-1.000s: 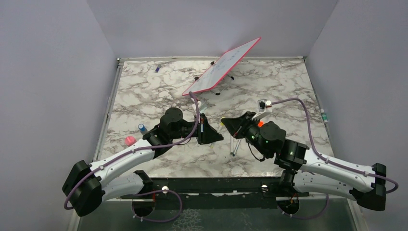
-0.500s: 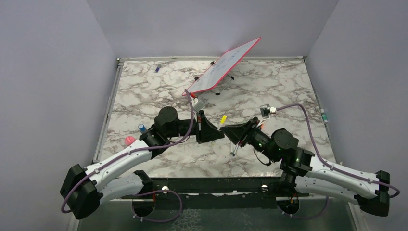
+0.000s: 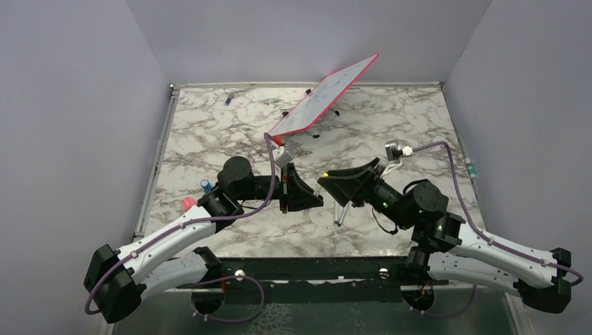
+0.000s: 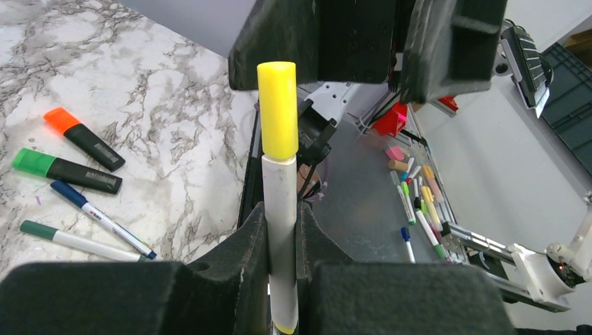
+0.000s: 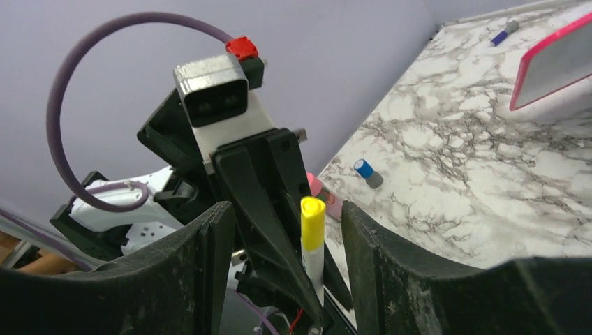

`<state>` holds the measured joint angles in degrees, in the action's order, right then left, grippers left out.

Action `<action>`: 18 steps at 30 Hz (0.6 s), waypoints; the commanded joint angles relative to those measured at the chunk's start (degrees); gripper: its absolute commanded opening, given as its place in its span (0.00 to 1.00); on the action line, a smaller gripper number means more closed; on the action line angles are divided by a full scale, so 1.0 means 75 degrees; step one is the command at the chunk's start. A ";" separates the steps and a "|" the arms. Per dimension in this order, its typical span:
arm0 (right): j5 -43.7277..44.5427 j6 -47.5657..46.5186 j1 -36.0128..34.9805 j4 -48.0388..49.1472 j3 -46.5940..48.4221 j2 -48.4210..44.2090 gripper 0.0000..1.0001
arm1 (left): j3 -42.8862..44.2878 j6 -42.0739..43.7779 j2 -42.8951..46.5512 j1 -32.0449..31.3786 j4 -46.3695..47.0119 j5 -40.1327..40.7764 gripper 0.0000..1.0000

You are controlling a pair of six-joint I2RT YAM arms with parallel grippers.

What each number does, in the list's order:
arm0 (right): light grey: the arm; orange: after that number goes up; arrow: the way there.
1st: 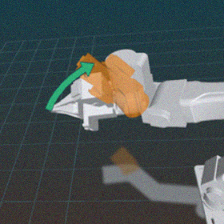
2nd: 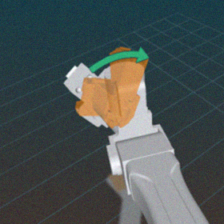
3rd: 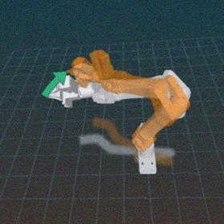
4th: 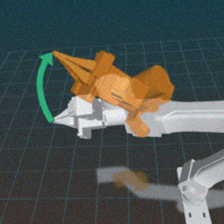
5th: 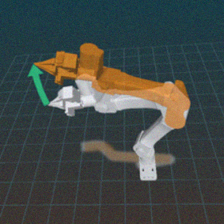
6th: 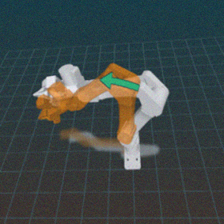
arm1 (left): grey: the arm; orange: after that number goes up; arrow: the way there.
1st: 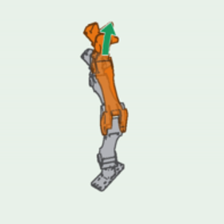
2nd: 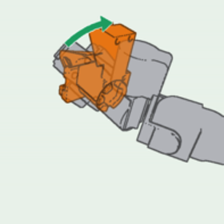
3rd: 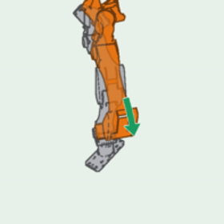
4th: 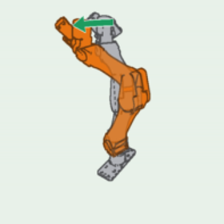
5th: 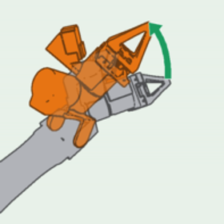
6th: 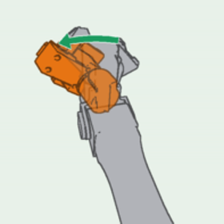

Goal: Insert the pens into the pen caps

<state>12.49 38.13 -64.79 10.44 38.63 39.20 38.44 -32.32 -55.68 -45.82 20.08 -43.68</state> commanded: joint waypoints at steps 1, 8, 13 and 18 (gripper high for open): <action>0.0224 -0.0246 -0.0033 0.0059 0.0570 0.0389 0.62 | -0.0066 0.0159 0.0204 0.0007 0.0152 -0.0407 0.00; 0.0452 -0.0071 -0.0033 0.0154 0.0645 0.0699 0.57 | -0.0040 0.0160 0.0251 0.0010 0.0115 -0.0521 0.00; 0.0362 -0.0031 -0.0033 0.0130 0.0638 0.0788 0.37 | 0.0013 0.0149 0.0278 0.0005 0.0096 -0.0543 0.00; 0.0111 0.0215 -0.0033 -0.0122 0.0547 0.0826 0.17 | 0.0214 0.0002 0.0325 0.0004 0.0089 -0.0488 0.00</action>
<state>14.09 38.48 -64.79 10.68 42.15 45.12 38.44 -32.08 -54.63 -45.80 19.68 -45.95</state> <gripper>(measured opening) 0.215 0.141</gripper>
